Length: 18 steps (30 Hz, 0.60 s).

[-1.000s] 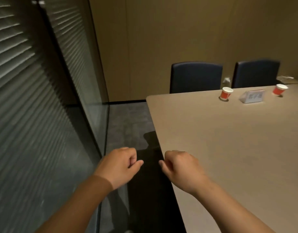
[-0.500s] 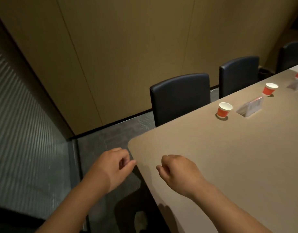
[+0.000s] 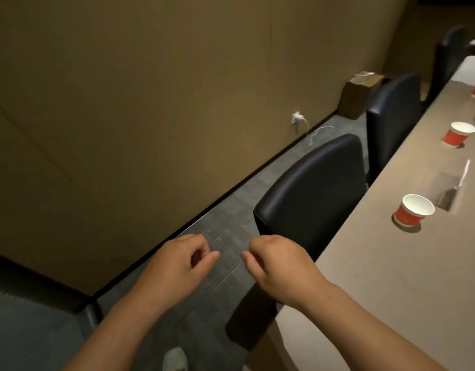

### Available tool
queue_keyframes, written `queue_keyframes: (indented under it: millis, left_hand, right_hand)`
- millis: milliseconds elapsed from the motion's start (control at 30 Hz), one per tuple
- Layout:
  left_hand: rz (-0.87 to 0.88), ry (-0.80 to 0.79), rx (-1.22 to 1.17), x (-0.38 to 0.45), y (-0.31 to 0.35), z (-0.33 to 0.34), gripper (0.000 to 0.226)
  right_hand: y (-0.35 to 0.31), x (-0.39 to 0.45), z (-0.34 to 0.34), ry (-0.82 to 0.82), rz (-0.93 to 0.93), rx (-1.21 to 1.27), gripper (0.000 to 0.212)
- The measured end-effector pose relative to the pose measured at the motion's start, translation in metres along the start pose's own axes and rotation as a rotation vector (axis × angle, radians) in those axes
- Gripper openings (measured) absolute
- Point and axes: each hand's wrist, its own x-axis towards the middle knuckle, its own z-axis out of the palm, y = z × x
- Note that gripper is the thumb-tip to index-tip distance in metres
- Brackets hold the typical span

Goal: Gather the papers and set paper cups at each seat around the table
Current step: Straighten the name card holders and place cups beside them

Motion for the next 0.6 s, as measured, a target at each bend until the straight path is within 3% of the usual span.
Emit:
queue_keyframes:
  millis: [267, 400, 600]
  left_hand:
    - [0.323, -0.200, -0.018, 0.189, -0.077, -0.047, 0.024]
    - [0.490, -0.280, -0.052, 0.262, -0.076, -0.055, 0.022]
    - [0.735, -0.389, -0.075, 0.392, -0.049, -0.015, 0.021]
  right_hand:
    - [-0.002, 0.139, 0.003, 0.209, 0.385, -0.044, 0.032]
    - [0.007, 0.176, -0.013, 0.243, 0.552, -0.062, 0.032]
    - [0.078, 0.233, -0.032, 0.382, 0.816, -0.110, 0.033]
